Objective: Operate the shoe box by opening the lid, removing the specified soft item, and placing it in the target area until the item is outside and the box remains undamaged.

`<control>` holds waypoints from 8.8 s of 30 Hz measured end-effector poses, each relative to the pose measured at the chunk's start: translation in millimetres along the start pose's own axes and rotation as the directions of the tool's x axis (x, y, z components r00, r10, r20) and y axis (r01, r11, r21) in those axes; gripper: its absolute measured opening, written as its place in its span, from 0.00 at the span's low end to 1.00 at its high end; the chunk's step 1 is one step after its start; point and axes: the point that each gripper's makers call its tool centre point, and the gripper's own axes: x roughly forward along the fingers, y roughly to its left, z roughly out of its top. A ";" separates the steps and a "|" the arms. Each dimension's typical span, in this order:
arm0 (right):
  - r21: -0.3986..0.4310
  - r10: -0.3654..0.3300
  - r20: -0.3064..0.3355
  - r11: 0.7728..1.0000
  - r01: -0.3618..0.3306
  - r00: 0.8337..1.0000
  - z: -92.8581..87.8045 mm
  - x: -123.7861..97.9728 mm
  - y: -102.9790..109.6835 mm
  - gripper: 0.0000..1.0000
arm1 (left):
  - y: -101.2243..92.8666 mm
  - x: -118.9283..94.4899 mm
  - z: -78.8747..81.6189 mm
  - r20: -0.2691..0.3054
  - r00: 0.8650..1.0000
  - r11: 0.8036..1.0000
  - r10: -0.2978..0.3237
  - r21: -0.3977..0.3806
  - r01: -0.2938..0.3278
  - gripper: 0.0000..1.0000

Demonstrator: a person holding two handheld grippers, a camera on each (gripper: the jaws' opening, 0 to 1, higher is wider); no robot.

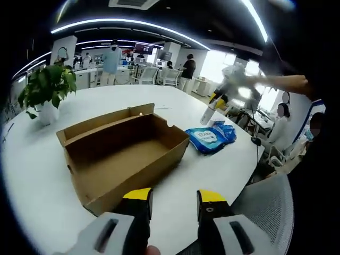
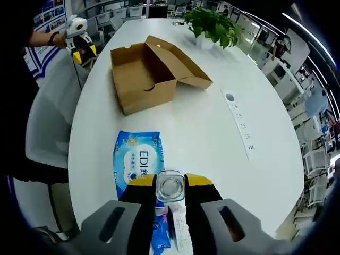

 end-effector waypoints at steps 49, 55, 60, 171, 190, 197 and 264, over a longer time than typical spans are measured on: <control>-0.053 0.049 -0.178 0.997 -0.060 0.983 -55.2 32.2 -0.8 0.18 | -10.9 -11.0 -4.7 0.010 0.998 0.997 0.070 -0.029 -0.069 0.33; -0.061 0.048 -0.187 0.996 -0.060 0.981 -56.9 34.2 -3.8 0.19 | -9.8 -11.8 -5.2 0.011 0.997 0.997 0.071 -0.033 -0.070 0.33; -0.073 0.043 -0.199 0.996 -0.058 0.979 -60.3 36.1 -5.3 0.19 | -10.2 -11.6 -6.2 0.008 0.998 0.997 0.069 -0.032 -0.069 0.33; 0.682 -0.469 0.410 0.727 0.078 0.783 109.0 -42.9 124.8 0.35 | 170.2 -14.1 2.3 0.045 0.905 0.822 0.423 -0.439 -0.363 0.33; 0.744 -0.484 0.377 0.666 0.053 0.790 105.4 -26.0 175.4 0.33 | 177.6 19.8 -13.2 -0.038 0.932 0.850 0.361 -0.397 -0.346 0.24; 0.767 -0.503 0.359 0.639 0.058 0.786 103.3 -26.5 184.8 0.32 | 180.4 23.1 -19.0 -0.060 0.934 0.852 0.351 -0.393 -0.346 0.23; 0.865 -0.520 0.269 0.501 0.035 0.811 145.6 57.8 53.7 0.20 | 167.8 6.6 -40.2 -0.095 0.933 0.849 0.348 -0.390 -0.357 0.11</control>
